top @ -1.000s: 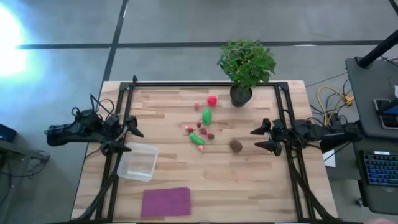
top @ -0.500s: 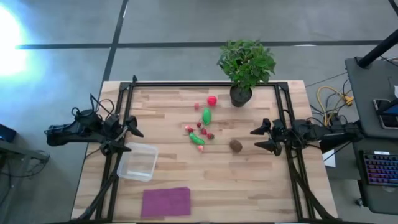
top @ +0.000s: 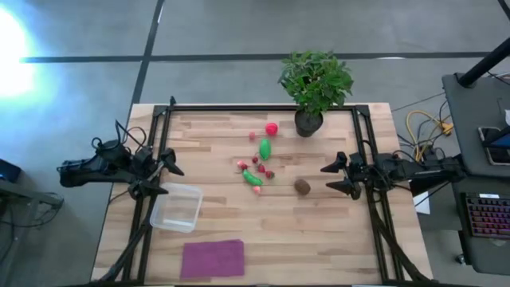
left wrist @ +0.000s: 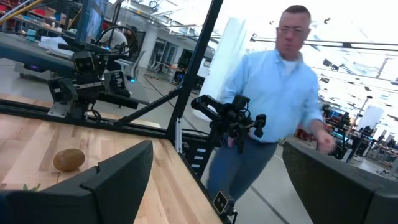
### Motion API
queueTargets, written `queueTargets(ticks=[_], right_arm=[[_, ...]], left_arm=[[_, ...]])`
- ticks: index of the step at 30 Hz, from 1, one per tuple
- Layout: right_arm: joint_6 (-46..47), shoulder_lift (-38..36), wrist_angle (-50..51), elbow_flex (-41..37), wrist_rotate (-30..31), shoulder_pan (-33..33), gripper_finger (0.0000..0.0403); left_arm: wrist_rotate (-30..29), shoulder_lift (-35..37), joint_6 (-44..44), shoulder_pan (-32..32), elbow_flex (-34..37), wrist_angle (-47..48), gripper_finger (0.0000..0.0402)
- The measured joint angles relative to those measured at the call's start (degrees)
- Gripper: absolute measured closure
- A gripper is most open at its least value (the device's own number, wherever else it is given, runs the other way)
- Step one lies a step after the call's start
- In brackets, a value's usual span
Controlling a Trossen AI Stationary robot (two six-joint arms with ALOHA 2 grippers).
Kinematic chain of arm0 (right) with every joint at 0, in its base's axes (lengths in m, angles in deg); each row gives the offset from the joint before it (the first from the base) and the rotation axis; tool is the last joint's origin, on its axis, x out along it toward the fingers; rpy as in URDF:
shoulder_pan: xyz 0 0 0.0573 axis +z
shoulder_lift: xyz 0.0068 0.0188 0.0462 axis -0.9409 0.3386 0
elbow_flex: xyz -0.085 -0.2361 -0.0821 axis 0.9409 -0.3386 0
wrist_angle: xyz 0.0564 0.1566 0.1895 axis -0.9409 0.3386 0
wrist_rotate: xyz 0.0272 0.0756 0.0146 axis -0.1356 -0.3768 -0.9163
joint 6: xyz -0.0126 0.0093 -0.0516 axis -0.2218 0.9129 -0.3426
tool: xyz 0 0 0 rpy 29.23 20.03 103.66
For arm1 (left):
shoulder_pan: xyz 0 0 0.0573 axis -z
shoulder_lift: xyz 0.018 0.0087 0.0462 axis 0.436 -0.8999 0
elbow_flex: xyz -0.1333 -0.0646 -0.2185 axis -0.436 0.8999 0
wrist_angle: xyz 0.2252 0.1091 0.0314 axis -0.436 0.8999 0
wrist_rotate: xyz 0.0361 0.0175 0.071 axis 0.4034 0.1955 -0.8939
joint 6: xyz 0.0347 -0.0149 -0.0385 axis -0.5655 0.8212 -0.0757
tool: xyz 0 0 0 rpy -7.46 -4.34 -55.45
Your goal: Pick and placing Produce into tupperware
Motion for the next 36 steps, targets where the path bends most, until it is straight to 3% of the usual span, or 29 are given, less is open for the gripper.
queueTargets(ticks=[7,12,15,17,21,26,30,36], right_arm=[[1.59,-0.06,-5.85,-0.02,0.20,-0.01,0.0077],[22.56,0.48,-12.10,0.13,0.83,-0.37,0.0077],[33.58,0.76,-13.72,-0.15,-4.40,-0.44,0.0077],[37.36,0.59,-16.01,0.02,-4.69,-0.29,0.0077],[35.87,0.77,-20.81,-0.03,4.73,-0.26,0.0077],[34.25,0.77,-28.88,-0.04,25.40,-0.33,0.0077],[29.34,1.29,-30.31,0.05,25.98,-0.25,0.0077],[32.46,6.42,-26.44,-0.02,32.35,-0.25,0.0077]], left_arm=[[-0.01,0.01,-0.01,0.00,0.00,0.00,0.0056],[0.02,0.02,-0.01,0.00,0.00,0.00,0.0056],[-0.01,-0.01,-0.01,0.00,0.01,-0.04,0.0056],[0.02,-0.05,-0.01,0.00,0.00,0.02,0.0056],[0.02,-0.01,0.00,-0.02,0.00,0.01,0.0056],[0.01,-0.07,-0.01,-0.07,0.01,0.00,0.0056],[0.02,-0.07,-0.01,-0.07,0.00,0.00,0.0056],[0.02,-0.01,0.00,-0.07,0.00,0.00,0.0056]])
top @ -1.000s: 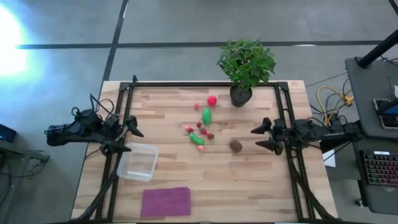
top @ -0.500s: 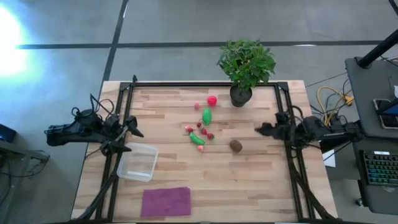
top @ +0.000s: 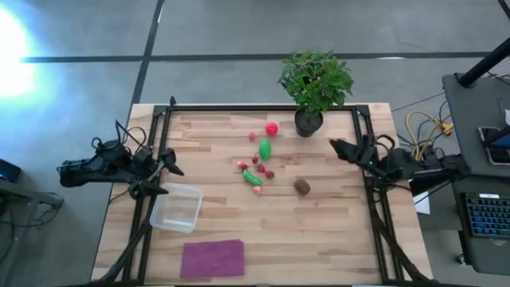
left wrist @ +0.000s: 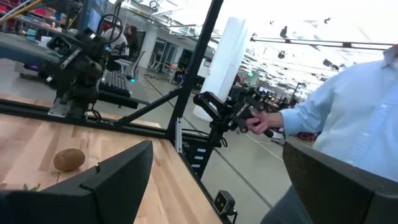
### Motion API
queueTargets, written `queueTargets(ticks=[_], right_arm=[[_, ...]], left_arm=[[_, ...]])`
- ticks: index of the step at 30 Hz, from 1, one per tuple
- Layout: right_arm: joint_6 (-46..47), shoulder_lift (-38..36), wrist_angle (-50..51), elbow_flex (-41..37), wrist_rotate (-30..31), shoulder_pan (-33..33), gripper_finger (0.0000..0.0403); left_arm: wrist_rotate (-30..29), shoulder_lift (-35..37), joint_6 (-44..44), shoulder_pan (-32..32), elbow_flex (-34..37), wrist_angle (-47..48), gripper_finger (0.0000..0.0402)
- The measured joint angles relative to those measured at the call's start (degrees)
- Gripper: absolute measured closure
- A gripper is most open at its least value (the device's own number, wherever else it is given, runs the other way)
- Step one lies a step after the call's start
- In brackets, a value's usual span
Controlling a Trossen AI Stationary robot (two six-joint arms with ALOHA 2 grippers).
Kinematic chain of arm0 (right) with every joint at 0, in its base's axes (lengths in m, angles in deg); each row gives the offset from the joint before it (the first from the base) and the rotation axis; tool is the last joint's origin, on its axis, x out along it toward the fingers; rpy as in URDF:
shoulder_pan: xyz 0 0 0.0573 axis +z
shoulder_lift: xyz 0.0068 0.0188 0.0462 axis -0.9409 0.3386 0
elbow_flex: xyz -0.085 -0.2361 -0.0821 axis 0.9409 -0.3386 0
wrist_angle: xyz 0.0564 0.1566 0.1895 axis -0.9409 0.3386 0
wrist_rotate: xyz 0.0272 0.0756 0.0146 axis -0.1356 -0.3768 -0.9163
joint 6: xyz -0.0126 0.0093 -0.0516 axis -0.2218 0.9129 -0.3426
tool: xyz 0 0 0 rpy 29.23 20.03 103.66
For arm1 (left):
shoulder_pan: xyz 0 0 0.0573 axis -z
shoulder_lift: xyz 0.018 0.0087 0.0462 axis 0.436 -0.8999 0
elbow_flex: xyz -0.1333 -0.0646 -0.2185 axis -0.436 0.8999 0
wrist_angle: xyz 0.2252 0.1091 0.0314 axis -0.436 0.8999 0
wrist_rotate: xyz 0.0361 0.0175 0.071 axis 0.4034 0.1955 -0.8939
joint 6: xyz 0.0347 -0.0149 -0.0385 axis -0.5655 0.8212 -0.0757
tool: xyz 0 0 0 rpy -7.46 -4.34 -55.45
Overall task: Pick and placing Produce into tupperware
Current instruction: Put the top pink peach into the transparent container
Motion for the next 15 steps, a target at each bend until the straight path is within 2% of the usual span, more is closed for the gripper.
queueTargets(ticks=[8,13,15], right_arm=[[9.88,6.65,-0.70,0.00,0.17,-0.02,0.0077],[11.02,8.55,-1.49,0.00,0.05,0.00,0.0077],[11.01,9.14,-3.00,0.00,0.01,0.00,0.0077]], left_arm=[[0.00,0.00,0.01,0.02,0.01,0.00,0.0056],[-0.02,0.00,-0.04,0.02,0.00,0.00,0.0056],[-2.08,-0.04,-1.42,0.09,0.02,-1.52,0.0056]])
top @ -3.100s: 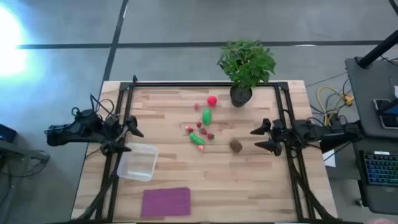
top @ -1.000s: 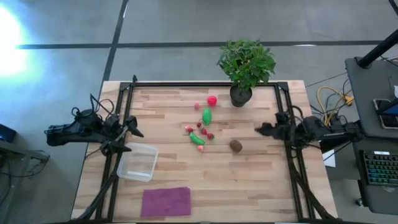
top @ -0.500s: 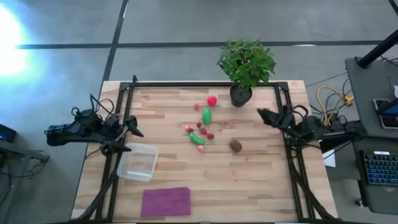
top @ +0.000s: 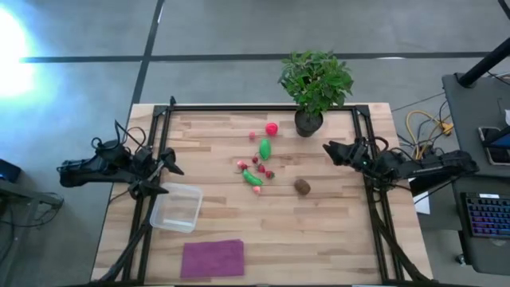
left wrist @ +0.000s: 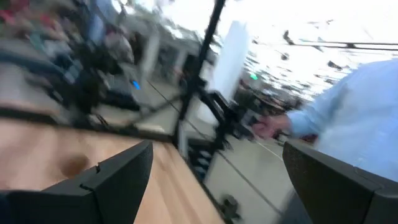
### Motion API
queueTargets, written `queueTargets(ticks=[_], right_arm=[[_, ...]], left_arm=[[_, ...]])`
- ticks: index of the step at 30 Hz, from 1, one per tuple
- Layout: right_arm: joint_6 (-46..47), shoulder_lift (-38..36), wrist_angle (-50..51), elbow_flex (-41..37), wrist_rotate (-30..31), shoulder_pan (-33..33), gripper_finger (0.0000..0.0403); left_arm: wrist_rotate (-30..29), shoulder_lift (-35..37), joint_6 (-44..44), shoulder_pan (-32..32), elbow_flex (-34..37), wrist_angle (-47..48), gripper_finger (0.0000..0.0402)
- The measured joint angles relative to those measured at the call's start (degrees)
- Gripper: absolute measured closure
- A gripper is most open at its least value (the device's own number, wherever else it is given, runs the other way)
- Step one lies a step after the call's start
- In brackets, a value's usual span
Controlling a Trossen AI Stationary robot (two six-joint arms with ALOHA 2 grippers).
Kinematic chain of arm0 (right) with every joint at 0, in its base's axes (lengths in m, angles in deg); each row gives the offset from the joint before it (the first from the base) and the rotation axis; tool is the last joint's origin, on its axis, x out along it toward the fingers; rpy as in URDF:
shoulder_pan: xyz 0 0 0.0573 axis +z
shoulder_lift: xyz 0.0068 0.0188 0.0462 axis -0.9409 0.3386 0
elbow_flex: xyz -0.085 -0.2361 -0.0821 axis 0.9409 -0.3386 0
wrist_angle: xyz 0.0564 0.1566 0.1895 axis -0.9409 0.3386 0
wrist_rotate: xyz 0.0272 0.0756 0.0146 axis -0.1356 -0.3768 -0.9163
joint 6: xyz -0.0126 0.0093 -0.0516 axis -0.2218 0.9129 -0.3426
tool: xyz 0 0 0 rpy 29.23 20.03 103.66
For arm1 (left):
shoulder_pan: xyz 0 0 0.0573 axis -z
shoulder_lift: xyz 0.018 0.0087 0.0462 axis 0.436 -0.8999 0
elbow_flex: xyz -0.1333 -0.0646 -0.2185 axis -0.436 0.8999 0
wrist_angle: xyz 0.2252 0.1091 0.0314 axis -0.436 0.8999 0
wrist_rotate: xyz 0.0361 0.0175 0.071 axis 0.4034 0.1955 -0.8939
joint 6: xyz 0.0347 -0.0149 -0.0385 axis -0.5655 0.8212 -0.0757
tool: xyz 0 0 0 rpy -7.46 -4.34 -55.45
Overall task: Pick and placing Produce into tupperware
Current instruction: Put the top pink peach into the transparent container
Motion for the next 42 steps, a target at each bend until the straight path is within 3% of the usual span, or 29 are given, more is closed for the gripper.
queueTargets(ticks=[3,7,10,13,16,19,23,29,32,37,42], right_arm=[[-0.32,0.64,-2.05,0.00,-0.02,0.00,0.0077],[-0.39,0.67,-2.40,0.00,-0.02,0.00,0.0077],[-0.13,0.82,-2.41,0.00,0.01,0.00,0.0077],[0.47,0.88,-2.29,0.00,0.03,0.00,0.0077],[0.58,0.88,-2.36,0.00,0.03,0.00,0.0077],[0.62,0.88,-2.35,0.00,0.05,0.00,0.0077],[0.58,0.88,-2.32,0.00,0.05,0.00,0.0077],[-0.69,0.88,-2.29,0.00,0.18,-0.02,0.0077],[-0.97,0.97,-2.23,0.01,0.18,0.00,0.0077],[-1.86,0.98,-2.08,0.02,0.18,0.00,0.0077],[-2.75,0.98,-1.80,0.02,0.16,0.00,0.0077]], left_arm=[[-5.95,-0.63,3.29,-0.03,0.00,-7.65,0.0056],[-8.32,-0.99,10.22,-0.03,0.00,-16.93,0.0056],[-8.34,-1.17,9.81,-0.02,0.00,-27.07,0.0056],[-7.27,-2.10,4.05,-0.04,-0.09,-38.26,0.0056],[-5.15,-2.45,-0.73,-0.02,0.04,-40.00,0.0056],[-12.18,-3.42,1.28,-0.04,-0.46,-41.24,0.0056],[-13.42,-7.36,2.57,-0.07,-6.22,-23.19,0.0056],[-20.17,-20.21,-1.09,-0.09,-21.51,23.82,0.0056],[-24.50,-27.20,-5.81,-0.09,-27.94,42.29,0.0056],[-23.80,-35.63,-14.24,-0.09,-35.06,54.49,0.0056],[-18.58,-40.24,-36.65,-0.03,-38.21,61.15,0.0056]])
